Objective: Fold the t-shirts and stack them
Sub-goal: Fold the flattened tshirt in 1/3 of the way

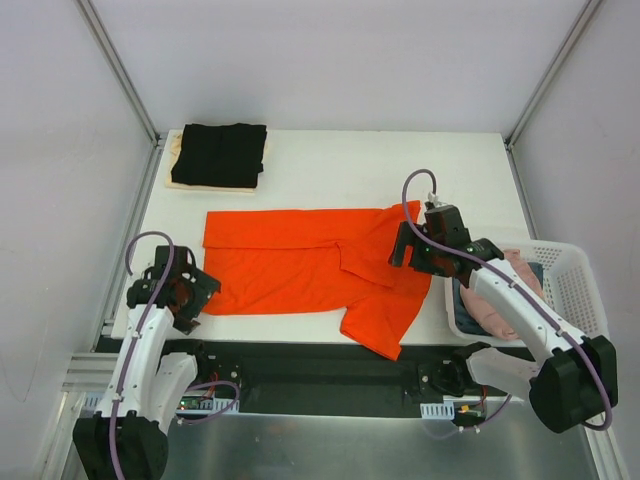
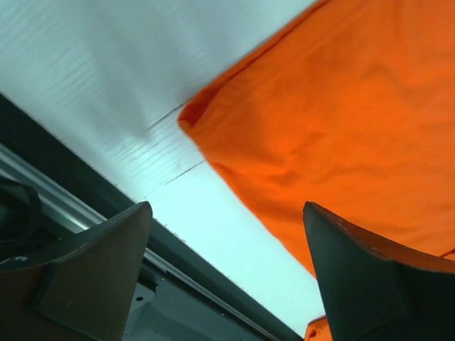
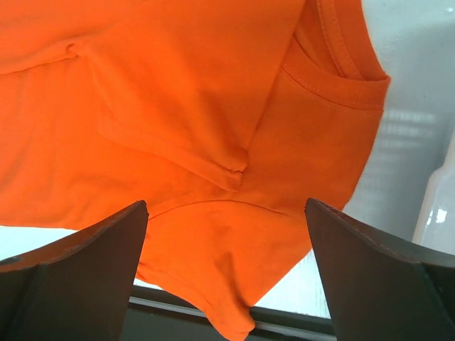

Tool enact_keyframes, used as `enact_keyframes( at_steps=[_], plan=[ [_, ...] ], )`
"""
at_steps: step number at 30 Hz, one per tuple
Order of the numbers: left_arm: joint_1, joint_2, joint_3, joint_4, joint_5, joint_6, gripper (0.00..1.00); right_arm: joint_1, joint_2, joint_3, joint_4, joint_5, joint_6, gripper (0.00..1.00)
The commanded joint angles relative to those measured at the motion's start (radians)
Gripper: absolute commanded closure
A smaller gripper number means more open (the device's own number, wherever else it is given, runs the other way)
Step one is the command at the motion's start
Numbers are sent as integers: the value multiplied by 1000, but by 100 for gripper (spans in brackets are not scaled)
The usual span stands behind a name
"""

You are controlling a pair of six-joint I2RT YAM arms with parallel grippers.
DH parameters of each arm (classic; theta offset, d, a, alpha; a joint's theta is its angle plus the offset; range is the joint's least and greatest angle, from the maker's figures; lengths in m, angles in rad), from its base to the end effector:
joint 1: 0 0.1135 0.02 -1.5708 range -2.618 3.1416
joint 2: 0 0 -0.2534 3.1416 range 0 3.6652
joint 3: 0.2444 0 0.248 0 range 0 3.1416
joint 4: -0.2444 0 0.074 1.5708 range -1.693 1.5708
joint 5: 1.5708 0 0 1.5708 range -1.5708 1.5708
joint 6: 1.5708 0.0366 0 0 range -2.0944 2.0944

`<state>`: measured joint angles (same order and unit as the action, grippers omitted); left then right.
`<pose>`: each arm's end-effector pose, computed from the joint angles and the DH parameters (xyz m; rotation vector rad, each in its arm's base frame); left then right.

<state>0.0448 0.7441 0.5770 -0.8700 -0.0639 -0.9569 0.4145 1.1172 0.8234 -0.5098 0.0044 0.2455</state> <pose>0.1368 0.0085 0.2091 -1.2804 2.2913 -0.2407 0.2137 0.0939 0.2494 -0.2001 2.3882 0.3084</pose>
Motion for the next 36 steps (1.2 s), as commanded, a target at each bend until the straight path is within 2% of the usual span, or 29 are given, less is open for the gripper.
enact_keyframes(
  at_steps=[1, 6, 15, 20, 24, 32, 36],
  plan=[
    [-6, -6, -45, -89, -33, -115, 17, 4, -62, 2, 2, 71, -2, 3],
    [-6, 0, -80, -104, -155, -227, 27, -3, -86, -4, -12, 103, 6, 3],
    [-5, 103, -36, -92, -246, -237, 47, -45, -59, -9, -21, 83, 21, 3],
    [-6, 127, -43, -35, -237, -220, 47, -48, -23, -1, -22, 72, 23, 3],
    [-5, 133, -54, 18, -174, -191, 47, -46, -19, 2, -19, 72, 20, 3],
    [-5, 130, -49, 57, -168, -166, 48, -48, -11, 2, -18, 91, 18, 3],
    [-6, 158, -65, 65, -158, -154, 53, -48, -7, 3, -19, 100, 18, 3]
  ],
)
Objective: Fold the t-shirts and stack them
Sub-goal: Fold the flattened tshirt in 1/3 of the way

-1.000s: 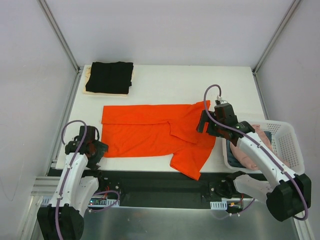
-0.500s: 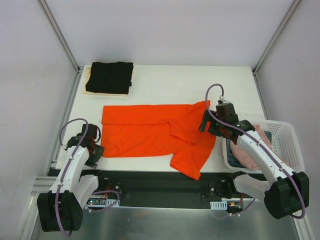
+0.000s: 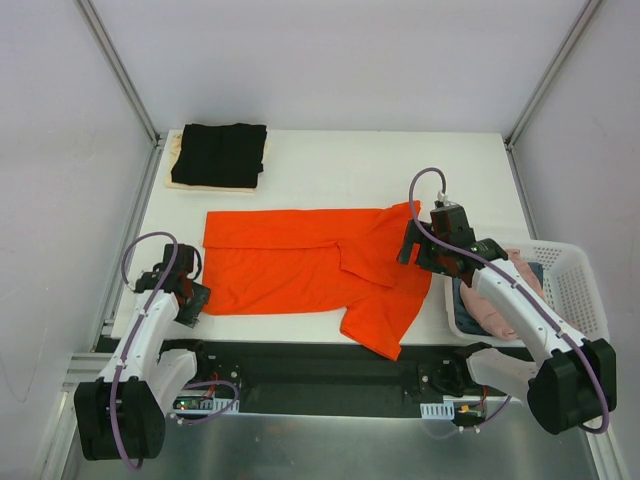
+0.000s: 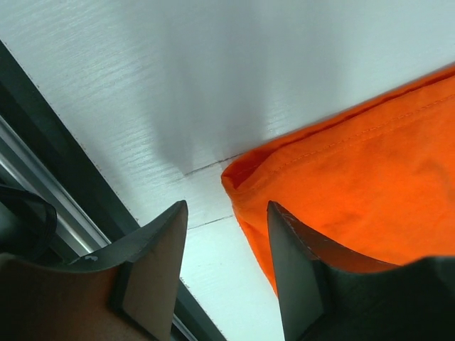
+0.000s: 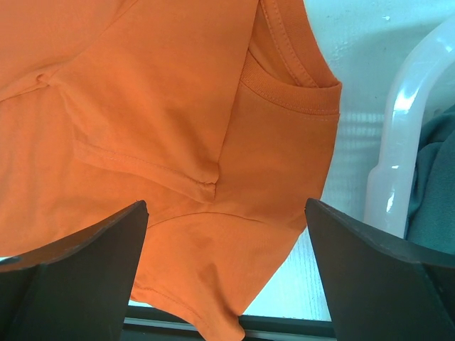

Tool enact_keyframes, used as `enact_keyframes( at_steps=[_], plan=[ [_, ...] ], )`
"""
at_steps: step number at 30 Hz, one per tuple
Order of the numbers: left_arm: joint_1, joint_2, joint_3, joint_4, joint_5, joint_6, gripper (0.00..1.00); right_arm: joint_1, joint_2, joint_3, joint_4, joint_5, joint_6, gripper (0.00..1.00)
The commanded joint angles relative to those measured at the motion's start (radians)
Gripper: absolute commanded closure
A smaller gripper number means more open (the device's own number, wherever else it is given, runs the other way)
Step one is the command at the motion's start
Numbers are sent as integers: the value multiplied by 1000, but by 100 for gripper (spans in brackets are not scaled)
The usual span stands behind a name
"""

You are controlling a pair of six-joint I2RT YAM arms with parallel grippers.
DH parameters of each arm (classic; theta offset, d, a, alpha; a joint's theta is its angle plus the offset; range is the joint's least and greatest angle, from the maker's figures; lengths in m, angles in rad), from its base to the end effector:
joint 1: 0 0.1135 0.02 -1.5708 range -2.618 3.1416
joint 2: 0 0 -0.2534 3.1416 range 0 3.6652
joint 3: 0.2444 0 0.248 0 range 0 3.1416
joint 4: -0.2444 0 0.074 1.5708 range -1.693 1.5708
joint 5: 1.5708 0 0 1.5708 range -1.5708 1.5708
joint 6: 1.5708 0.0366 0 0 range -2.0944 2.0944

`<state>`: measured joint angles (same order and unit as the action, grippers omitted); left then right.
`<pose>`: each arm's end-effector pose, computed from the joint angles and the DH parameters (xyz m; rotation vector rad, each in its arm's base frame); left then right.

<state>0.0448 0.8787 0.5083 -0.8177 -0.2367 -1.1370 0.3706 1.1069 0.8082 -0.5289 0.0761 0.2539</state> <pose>0.1447 0.0151 0.1758 -1.5524 2.2026 0.0027 0.2145 0.0804 0.2453 -0.1046 2.4026 0.2008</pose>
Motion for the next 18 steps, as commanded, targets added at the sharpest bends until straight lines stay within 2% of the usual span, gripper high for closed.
enact_keyframes(
  at_steps=[1, 11, 18],
  plan=[
    [-5, 26, -4, 12, 11, 25, 54, -4, 5, 19, -2, 30, 10, 3],
    [-5, 42, -1, 25, -32, 34, 55, -4, 27, 23, -5, 19, 10, 3],
    [-5, 60, -24, 51, -30, 37, 63, -4, 50, 29, -5, 11, 13, 3]
  ],
)
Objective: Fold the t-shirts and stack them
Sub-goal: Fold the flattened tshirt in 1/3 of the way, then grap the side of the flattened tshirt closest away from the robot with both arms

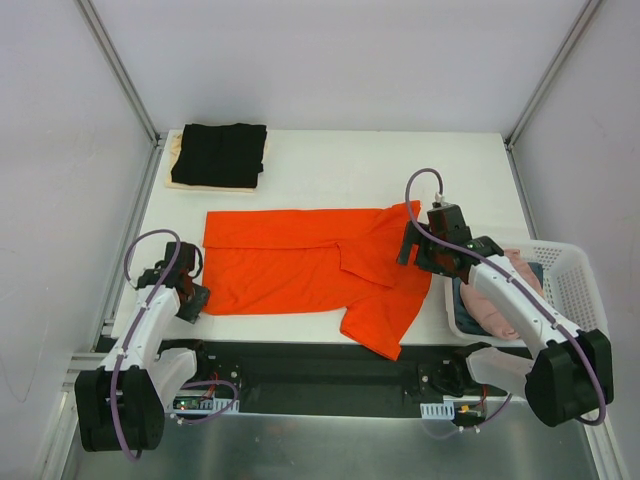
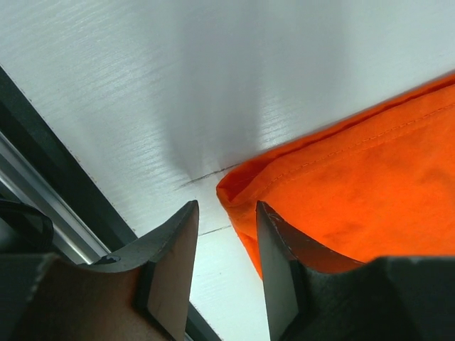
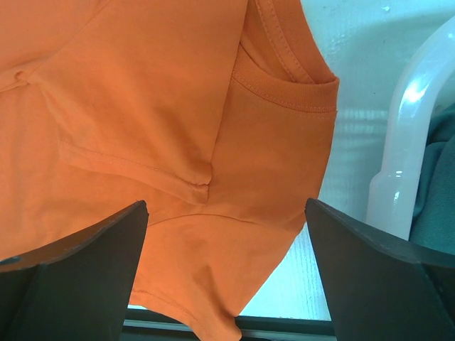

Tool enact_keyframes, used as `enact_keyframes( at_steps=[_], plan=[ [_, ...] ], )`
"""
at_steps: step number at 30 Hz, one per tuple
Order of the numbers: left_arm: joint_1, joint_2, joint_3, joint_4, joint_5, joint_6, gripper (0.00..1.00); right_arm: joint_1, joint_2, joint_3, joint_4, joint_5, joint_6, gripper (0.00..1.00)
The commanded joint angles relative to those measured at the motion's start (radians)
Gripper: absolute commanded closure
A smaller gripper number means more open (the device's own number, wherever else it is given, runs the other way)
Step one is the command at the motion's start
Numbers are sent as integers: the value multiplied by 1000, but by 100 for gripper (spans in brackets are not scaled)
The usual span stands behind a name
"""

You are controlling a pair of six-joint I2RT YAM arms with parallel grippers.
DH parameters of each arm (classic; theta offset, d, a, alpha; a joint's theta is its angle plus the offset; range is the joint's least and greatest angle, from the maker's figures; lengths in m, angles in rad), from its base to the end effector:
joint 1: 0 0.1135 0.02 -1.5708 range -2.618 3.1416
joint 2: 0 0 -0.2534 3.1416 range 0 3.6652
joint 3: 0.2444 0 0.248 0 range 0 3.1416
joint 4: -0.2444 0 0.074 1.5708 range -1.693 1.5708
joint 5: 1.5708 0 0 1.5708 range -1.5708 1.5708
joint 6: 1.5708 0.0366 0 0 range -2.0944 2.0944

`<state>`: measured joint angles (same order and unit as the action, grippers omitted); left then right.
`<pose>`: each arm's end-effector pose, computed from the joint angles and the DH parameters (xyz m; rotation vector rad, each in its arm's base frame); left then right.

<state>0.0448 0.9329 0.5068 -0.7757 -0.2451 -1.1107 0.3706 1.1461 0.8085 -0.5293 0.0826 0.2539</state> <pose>0.1520 0.0157 0.1701 -1.5274 2.2291 0.0304 0.2192 0.0819 0.2371 -0.1054 2.4396 0.1794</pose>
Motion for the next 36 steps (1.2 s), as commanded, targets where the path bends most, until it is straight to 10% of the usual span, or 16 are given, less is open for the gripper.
enact_keyframes(
  at_steps=[1, 10, 15, 23, 36],
  plan=[
    [-5, 6, -25, 18, -20, 12, 64, -4, 18, 29, -5, 5, 13, 3],
    [-5, 12, -33, 39, -19, 29, 74, -4, 44, 37, -15, 9, 16, 3],
    [-6, -2, -34, 44, -2, 35, 100, 2, 49, 40, -27, 11, 5, 3],
    [-5, -77, -30, 79, 12, 86, 100, 93, 27, 70, -113, 108, -33, 3],
    [-5, -216, -100, 113, 21, 95, 100, 603, -54, -48, -313, -107, 39, 3]
  ],
)
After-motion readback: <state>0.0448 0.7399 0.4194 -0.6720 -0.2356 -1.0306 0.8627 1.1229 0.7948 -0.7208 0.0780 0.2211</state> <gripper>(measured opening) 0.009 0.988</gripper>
